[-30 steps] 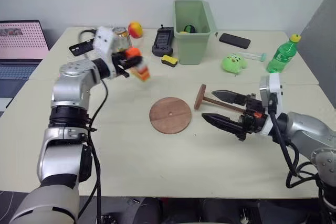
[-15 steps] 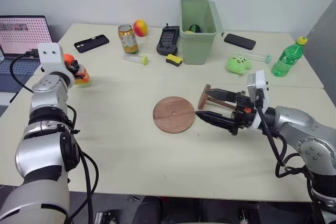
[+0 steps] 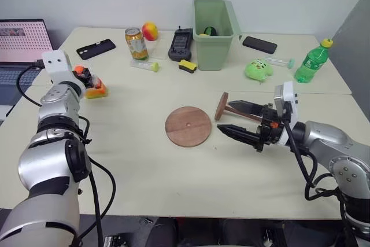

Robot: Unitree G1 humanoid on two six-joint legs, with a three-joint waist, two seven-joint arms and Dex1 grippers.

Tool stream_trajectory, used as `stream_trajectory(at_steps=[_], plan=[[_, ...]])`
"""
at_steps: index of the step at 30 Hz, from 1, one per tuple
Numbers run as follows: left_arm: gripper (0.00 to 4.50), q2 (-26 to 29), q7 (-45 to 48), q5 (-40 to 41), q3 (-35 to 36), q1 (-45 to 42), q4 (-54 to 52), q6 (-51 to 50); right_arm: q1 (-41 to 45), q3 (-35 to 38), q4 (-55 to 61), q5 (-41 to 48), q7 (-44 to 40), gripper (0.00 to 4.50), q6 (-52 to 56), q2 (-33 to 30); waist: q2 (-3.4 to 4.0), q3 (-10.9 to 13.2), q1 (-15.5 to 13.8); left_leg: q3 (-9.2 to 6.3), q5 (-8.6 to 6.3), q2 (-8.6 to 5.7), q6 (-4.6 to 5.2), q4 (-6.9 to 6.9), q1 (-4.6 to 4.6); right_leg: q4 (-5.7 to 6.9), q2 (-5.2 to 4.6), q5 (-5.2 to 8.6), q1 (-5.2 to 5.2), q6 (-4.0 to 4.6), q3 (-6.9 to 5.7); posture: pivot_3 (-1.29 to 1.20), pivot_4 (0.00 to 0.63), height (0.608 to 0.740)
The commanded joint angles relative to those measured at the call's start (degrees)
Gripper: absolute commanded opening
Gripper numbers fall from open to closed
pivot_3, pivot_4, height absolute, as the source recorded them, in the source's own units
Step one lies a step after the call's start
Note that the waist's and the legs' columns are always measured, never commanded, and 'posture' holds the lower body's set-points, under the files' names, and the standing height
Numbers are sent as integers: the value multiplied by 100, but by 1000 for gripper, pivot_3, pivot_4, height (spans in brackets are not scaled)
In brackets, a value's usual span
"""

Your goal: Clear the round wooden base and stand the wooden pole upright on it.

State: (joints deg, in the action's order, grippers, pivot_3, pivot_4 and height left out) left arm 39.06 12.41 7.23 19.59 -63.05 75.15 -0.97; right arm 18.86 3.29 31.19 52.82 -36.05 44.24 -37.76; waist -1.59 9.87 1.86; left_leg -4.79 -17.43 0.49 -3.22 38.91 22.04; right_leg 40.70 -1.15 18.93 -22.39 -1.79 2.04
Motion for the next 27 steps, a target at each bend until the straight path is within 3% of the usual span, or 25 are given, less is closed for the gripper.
stream_trajectory(at_steps=[1, 7, 13, 17, 22, 27], plan=[[3404, 171, 135, -16, 14, -214, -86, 125, -36, 125, 192, -6, 11, 4500, -70, 8, 0, 0, 0, 0, 0, 0, 0, 0, 0, 1, 0, 0, 0, 0, 0, 0, 150, 740], [4466, 269, 311, -81, -82, -258, -233, 136, -37, 75, 177, -49, -17, 4500, -105, 40, 0, 0, 0, 0, 0, -2, 0, 1, 0, 1, 1, 0, 0, 0, 0, 0, 150, 740], [4466, 483, 881, 156, -74, -41, -1266, -410, -104, 136, 107, -63, -85, 4500, -127, 40, -1, 1, 4, 1, 1, 0, -1, 0, 0, 3, 2, 0, -2, 0, 1, 0, 150, 740], [4466, 488, 1062, 513, -1, 609, -3193, -1564, -116, 172, 17, -124, -108, 4500, -143, 25, -1, 0, 10, 4, 5, 7, -10, 0, -1, 2, -1, 0, -2, 0, 8, 0, 150, 740], [4466, 719, 2279, 1730, -186, 1728, -6251, -3619, 27, 5, -257, -981, -363, 4500, -318, -586, -2, 1, 10, 3, 7, 10, -12, 0, -1, 6, -3, 0, -2, 0, 19, 0, 150, 740], [4466, 1138, 3724, 2995, -665, 2740, -8708, -4595, 1177, -313, -1398, -1681, -953, 4500, -27, -1544, 3, 5, -10, 9, 7, 10, -12, 2, -6, 6, -3, 1, 0, 0, 27, 0, 150, 740]])
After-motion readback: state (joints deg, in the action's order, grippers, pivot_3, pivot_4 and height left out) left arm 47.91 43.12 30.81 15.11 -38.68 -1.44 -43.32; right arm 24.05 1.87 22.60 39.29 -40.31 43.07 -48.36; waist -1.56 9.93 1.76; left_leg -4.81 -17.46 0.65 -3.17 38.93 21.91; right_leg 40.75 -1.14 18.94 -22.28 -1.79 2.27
